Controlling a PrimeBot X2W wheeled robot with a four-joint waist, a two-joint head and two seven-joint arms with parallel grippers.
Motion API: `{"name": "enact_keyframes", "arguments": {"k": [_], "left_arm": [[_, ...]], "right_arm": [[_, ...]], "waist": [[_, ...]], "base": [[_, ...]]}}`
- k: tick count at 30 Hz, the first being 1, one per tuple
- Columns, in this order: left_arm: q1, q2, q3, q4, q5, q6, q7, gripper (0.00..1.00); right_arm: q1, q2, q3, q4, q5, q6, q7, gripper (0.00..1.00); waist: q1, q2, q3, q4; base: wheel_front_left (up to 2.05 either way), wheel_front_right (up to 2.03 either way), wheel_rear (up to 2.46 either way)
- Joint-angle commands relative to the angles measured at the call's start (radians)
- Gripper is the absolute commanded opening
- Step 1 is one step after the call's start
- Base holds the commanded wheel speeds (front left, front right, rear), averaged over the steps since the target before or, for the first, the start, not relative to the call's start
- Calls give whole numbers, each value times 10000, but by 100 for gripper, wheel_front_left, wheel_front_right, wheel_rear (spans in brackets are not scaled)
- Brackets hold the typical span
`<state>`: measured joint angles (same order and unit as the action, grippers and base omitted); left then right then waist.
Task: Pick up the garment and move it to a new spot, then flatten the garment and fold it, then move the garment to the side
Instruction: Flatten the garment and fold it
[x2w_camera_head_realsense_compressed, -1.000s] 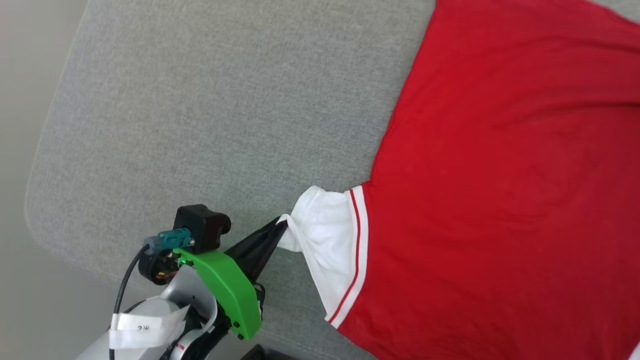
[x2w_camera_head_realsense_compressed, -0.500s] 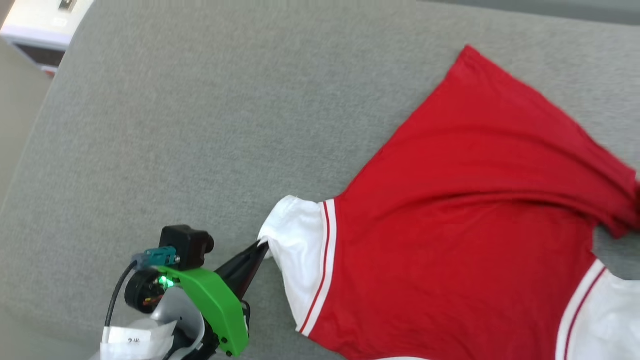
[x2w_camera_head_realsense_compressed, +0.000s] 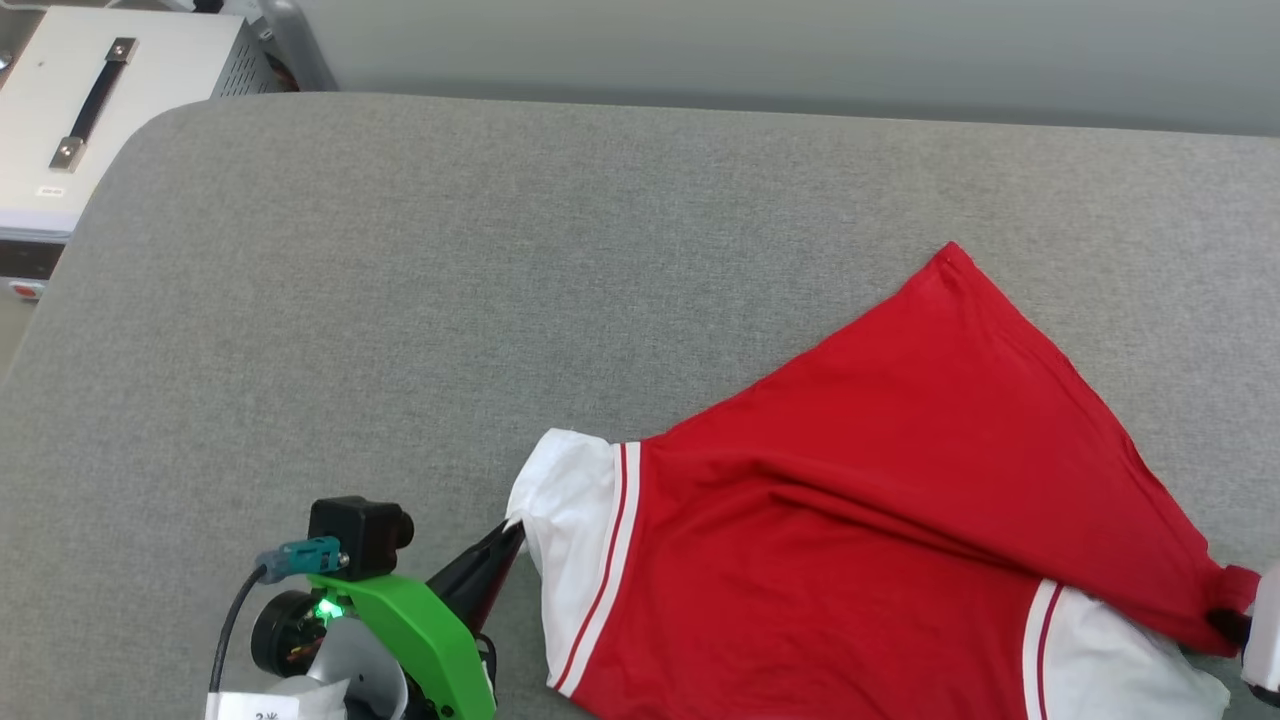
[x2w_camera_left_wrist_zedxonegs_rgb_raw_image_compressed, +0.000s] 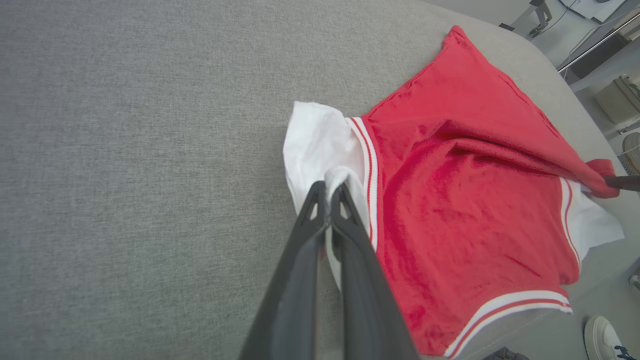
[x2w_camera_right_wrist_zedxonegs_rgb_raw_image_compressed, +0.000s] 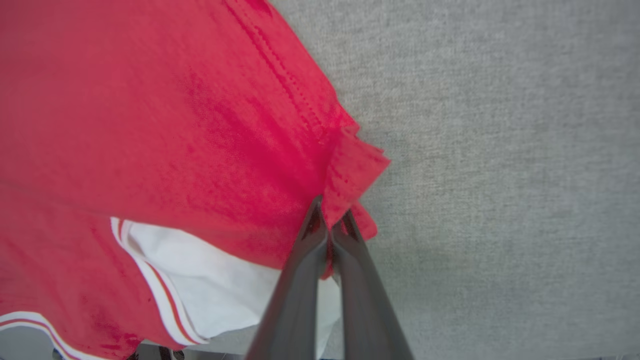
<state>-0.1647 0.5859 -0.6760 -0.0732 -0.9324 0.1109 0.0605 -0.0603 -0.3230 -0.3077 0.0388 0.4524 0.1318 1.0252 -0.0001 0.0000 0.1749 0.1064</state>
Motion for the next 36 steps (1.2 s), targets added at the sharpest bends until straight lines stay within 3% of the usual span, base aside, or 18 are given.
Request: {"name": "enact_keyframes", "arguments": {"k": [1, 10, 11, 20, 27, 36], "left_arm": [[112, -102, 49, 40, -118, 40, -126, 0], [35, -222, 22, 88, -132, -7, -215, 0], [15, -217, 12, 86, -123, -18, -208, 0], [-79, -119, -39, -101, -43, -20, -129, 0], [-348, -117, -117, -475, 140, -25, -58, 0], [-803, -310, -332, -962, 464, -73, 3, 0]], "right_arm": [[260, 81, -66, -94, 29, -11, -13, 0], [610, 203, 32, -52, 70, -11, -273, 2], [584, 160, 99, -70, 77, -11, -334, 100], [-66, -468, 700, -1134, 578, -11, -25, 100], [-1515, -1031, 1419, -2148, 717, -11, 939, 100], [-4064, -1106, 2116, -1146, 162, -11, 2144, 100]], "waist": [[1, 0, -233, -244], [1, 0, -127, -259], [1, 0, -103, -246], [1, 0, -6, -13], [1, 0, 388, 478], [1, 0, 1493, 1449]], "base": [[0, 0, 0], [0, 0, 0], [0, 0, 0], [0, 0, 0], [0, 0, 0], [0, 0, 0]]}}
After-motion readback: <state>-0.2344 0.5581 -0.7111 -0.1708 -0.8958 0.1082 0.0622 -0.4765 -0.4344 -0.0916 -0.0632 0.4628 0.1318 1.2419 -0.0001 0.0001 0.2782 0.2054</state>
